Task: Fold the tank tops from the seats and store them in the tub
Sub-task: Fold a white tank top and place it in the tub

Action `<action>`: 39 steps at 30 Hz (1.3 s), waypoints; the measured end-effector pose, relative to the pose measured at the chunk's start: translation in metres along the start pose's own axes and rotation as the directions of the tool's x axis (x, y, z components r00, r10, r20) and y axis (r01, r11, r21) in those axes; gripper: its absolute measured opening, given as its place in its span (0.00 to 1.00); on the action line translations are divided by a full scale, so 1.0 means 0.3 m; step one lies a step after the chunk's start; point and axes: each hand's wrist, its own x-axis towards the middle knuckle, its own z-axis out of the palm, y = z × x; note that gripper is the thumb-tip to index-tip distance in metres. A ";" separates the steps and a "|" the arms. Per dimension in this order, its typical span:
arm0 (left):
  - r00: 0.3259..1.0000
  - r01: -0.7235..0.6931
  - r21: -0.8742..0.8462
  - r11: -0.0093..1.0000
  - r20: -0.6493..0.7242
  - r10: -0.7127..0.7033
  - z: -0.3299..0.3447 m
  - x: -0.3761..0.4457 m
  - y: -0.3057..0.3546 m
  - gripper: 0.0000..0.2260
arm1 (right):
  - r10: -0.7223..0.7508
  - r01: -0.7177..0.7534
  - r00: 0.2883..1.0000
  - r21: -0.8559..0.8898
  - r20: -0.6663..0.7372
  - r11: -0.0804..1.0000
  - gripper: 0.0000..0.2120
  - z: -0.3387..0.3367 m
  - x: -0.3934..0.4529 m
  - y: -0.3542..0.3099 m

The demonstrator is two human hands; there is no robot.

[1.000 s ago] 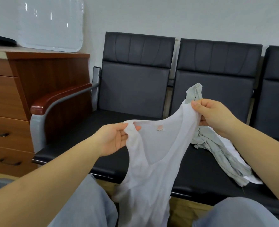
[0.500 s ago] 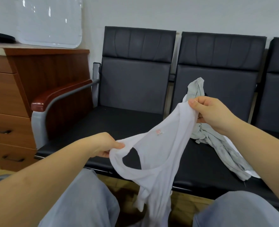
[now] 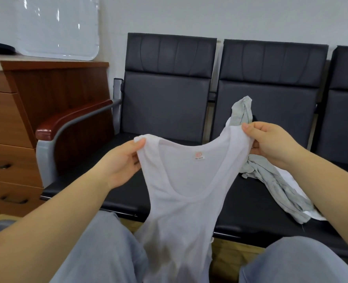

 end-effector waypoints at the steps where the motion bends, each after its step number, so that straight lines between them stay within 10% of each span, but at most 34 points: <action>1: 0.999 -0.045 0.048 0.998 -0.018 0.045 -0.002 0.001 0.009 0.17 | 0.005 -0.005 1.000 0.011 0.010 1.000 0.16 -0.002 -0.002 -0.004; 9: 0.976 -0.166 0.488 0.857 0.205 0.073 -0.016 -0.035 0.091 0.17 | 0.177 -0.187 0.956 0.022 0.233 0.982 0.14 -0.034 -0.032 -0.050; 14: 0.947 0.028 0.283 0.959 0.299 -0.115 -0.081 -0.029 0.137 0.39 | 0.245 -0.295 0.912 0.112 0.329 0.949 0.15 -0.032 -0.023 -0.070; 17: 0.974 -0.001 0.437 0.899 0.203 -0.097 -0.105 0.004 0.123 0.32 | 0.204 -0.215 0.939 0.011 0.277 0.976 0.13 -0.003 0.004 -0.062; 20: 0.995 0.028 0.688 0.725 0.051 -0.086 -0.100 0.040 0.088 0.16 | 0.122 -0.041 0.981 -0.454 0.151 0.890 0.16 0.037 0.031 -0.033; 27: 0.983 0.181 0.593 0.785 -0.105 -0.148 -0.046 0.113 -0.072 0.40 | 0.040 -0.031 0.999 -0.342 0.021 0.939 0.12 0.181 0.121 0.097; 31: 0.994 0.111 0.806 0.581 -0.075 -0.085 -0.030 0.161 -0.172 0.43 | -0.018 0.011 1.000 -0.341 -0.018 0.940 0.03 0.282 0.154 0.228; 35: 0.980 0.167 0.940 0.297 -0.126 -0.152 -0.048 0.223 -0.270 0.46 | 0.053 0.041 0.989 -0.592 0.141 0.805 0.32 0.410 0.138 0.356; 39: 0.966 0.146 0.989 0.024 -0.137 -0.220 -0.090 0.291 -0.372 0.45 | 0.101 0.092 0.966 -0.681 0.238 0.727 0.39 0.534 0.144 0.490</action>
